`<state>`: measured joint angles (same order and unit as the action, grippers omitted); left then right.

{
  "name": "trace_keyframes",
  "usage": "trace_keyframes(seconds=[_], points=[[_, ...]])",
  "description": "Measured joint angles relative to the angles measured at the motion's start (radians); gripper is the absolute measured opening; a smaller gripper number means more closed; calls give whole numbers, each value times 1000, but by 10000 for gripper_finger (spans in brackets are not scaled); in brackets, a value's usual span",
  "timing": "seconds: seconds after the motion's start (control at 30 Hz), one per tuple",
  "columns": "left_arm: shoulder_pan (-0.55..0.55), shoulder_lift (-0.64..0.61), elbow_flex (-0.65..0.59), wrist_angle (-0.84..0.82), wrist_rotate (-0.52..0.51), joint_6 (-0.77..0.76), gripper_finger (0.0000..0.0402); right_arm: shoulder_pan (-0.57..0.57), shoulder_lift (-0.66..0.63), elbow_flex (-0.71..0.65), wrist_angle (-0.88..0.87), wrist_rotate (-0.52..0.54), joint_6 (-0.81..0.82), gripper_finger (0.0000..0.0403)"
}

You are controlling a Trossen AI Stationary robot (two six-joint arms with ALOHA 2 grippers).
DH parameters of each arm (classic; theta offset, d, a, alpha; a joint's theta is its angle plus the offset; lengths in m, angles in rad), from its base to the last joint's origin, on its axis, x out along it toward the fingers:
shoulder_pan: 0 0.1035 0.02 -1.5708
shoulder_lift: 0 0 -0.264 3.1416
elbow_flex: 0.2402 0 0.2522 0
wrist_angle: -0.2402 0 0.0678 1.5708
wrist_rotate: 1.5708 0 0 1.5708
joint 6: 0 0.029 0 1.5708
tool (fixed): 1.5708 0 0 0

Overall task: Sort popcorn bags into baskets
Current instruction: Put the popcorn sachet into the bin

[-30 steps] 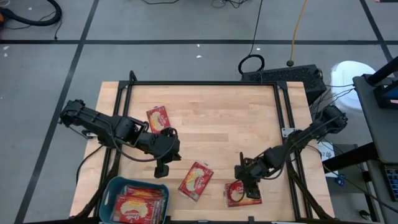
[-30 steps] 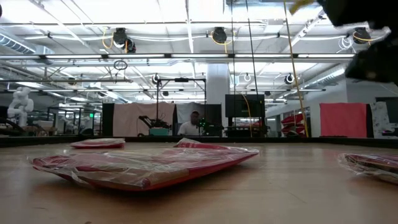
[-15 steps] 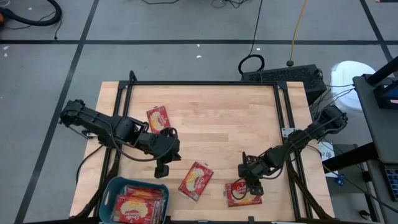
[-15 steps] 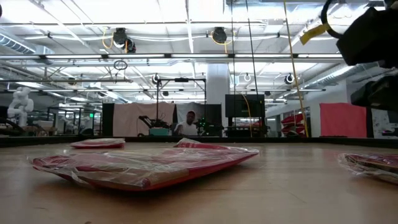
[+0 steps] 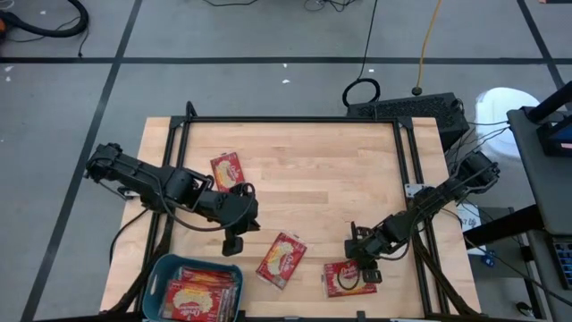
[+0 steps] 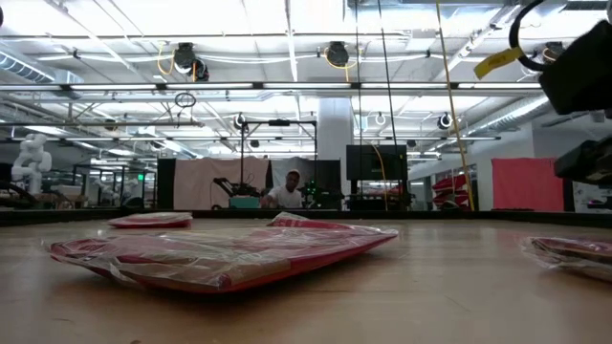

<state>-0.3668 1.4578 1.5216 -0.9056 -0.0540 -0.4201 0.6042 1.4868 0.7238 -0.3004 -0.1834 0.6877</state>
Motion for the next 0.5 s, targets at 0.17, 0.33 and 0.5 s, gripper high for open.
trace_keyframes(seconds=[0.17,0.33,0.5], points=[[0,0,0,-25,-1,20,26,6,-1,-10,2,-1,28,63],[1,0,0,-29,-19,47,26,-3,-1,-13,35,0,46,7],[13,0,0,-36,-64,42,26,-36,-14,-4,42,63,142,1]])
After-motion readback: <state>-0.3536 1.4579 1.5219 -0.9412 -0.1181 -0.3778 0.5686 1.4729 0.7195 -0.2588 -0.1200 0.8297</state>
